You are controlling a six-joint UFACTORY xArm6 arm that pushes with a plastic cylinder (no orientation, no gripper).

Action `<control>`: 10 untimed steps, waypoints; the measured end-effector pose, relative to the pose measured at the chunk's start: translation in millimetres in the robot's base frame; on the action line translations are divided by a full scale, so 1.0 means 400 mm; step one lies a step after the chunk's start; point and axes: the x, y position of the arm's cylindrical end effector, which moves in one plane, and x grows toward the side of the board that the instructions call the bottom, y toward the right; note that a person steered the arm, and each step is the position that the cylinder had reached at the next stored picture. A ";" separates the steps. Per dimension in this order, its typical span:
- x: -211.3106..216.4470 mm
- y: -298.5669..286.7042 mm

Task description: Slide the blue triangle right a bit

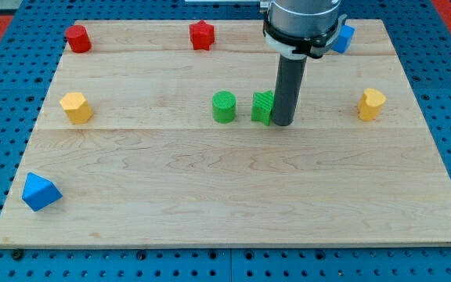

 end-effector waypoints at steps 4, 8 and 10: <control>0.291 -0.645; 0.292 -0.885; 0.127 -0.824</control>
